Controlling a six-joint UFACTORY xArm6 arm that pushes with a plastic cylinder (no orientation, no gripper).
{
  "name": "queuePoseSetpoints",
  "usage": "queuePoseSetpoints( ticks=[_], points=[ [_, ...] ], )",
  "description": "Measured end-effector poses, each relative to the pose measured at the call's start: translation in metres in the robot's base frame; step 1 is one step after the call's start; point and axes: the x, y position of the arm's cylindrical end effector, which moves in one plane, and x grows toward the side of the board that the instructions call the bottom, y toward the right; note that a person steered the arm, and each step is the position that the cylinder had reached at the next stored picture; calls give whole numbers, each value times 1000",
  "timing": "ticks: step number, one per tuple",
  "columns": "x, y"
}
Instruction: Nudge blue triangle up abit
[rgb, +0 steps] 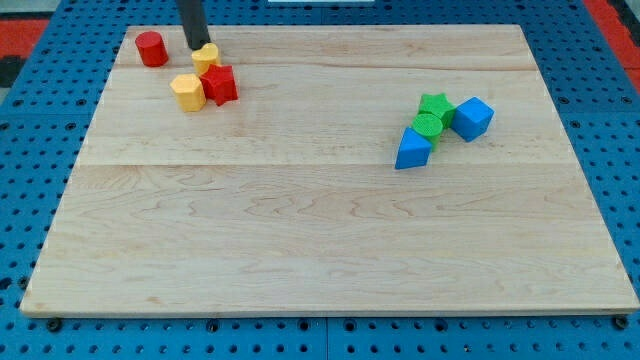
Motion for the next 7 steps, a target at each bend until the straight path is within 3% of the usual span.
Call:
queuePoseSetpoints(
  ticks=[1, 2, 4, 7],
  points=[
    [-4, 36],
    [10, 36],
    [31, -16],
    [20, -23]
  ],
)
